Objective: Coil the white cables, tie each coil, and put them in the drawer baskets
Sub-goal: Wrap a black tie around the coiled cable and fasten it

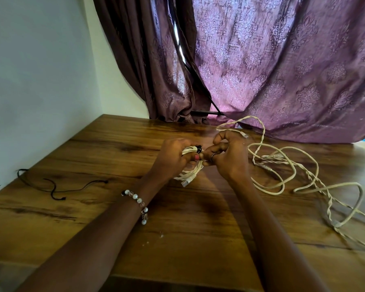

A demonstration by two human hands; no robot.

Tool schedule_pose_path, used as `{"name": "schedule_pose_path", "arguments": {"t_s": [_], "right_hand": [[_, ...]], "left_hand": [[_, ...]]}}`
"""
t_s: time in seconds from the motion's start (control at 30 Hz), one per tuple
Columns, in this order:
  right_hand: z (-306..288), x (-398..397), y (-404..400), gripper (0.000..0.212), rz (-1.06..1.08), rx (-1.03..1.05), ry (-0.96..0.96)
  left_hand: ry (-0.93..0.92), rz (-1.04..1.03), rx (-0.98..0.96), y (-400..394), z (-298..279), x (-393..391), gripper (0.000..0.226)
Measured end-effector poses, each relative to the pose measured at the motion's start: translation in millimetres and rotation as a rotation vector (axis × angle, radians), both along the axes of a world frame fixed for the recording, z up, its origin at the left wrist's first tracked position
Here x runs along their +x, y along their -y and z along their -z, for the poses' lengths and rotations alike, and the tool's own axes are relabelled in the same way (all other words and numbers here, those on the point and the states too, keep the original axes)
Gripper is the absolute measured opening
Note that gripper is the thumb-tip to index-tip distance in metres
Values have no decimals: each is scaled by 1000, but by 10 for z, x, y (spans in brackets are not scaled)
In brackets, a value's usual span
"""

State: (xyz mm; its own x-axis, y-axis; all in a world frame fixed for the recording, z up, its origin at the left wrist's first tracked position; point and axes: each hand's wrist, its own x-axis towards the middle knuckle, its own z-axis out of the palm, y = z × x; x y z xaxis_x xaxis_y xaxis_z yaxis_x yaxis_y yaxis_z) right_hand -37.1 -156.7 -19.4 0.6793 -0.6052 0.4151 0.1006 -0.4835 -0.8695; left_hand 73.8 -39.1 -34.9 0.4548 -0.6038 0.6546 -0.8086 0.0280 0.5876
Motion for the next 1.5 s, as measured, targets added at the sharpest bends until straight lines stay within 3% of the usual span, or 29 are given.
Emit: {"name": "schedule_pose_path", "arguments": {"t_s": [0.17, 0.43, 0.53, 0.73, 0.9, 1.03, 1.3, 1.5], "right_hand": [[74, 55, -39, 46, 118, -60, 56], [82, 98, -142, 26, 121, -109, 93], [53, 91, -152, 20, 108, -127, 133], [34, 79, -147, 23, 15, 157, 143], [29, 37, -129, 37, 124, -101, 124], [-7, 17, -222, 43, 136, -290, 150], [-29, 24, -208, 42, 161, -317, 64], [26, 30, -187, 44, 186, -341, 123]], "left_hand": [[-141, 39, -13, -6, -4, -9, 30], [-539, 104, -110, -17, 9, -13, 18], [-487, 73, -175, -6, 3, -41, 15], [-344, 2, -123, -14, 2, -33, 23], [-102, -10, -56, -2, 12, -38, 29], [-43, 34, -67, -10, 19, -39, 34], [-42, 7, -96, 17, 22, -54, 30], [-17, 6, -76, 34, 39, -71, 32]]}}
